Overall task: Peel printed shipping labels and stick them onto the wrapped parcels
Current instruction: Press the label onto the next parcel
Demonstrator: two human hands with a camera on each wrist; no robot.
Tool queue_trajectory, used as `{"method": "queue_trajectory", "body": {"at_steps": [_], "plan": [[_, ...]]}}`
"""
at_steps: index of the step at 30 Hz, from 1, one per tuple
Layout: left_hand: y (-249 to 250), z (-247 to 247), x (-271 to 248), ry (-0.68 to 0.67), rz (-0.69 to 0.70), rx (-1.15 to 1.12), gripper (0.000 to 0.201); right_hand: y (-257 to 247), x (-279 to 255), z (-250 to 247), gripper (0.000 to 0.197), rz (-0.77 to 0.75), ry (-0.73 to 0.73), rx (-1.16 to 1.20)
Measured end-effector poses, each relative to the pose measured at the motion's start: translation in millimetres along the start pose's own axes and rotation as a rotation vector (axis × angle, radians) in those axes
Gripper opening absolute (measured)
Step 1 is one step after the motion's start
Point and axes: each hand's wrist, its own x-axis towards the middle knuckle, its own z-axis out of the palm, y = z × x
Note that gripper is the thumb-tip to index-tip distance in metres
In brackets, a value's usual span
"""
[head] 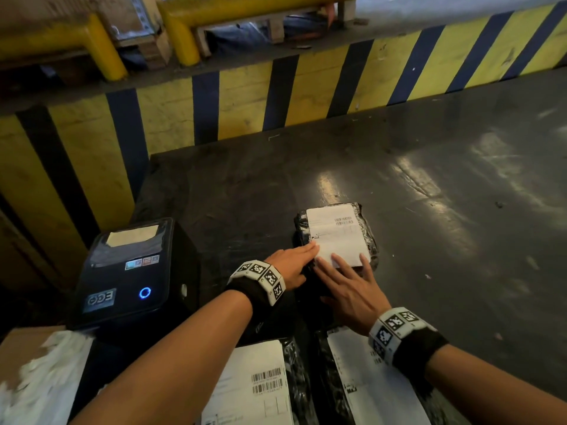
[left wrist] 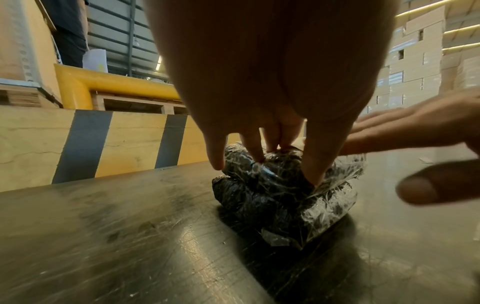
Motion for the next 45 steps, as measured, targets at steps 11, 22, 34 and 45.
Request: {"method": "queue_trajectory", "body": {"at_steps": [11,22,34,45], "plan": [[-2,-3,-1,-0.047,-0.008,0.003,0.078,40,-14,7,0.063,0.034,-0.055,-0.057],[7,-10,-4,-0.071,-0.023,0.029,0.077,43,-17,-4,0.067,0.172,0.011,0.223],[9,-16,-3,-0.096,-0.029,0.017,0.076,75,-8,-17,0.068,0.397,0.186,0.748],[25,-52,-31,-0.015,-0.11,-0.02,0.062,90,71,-26,0.114,0.705,-0.12,1.099]]}}
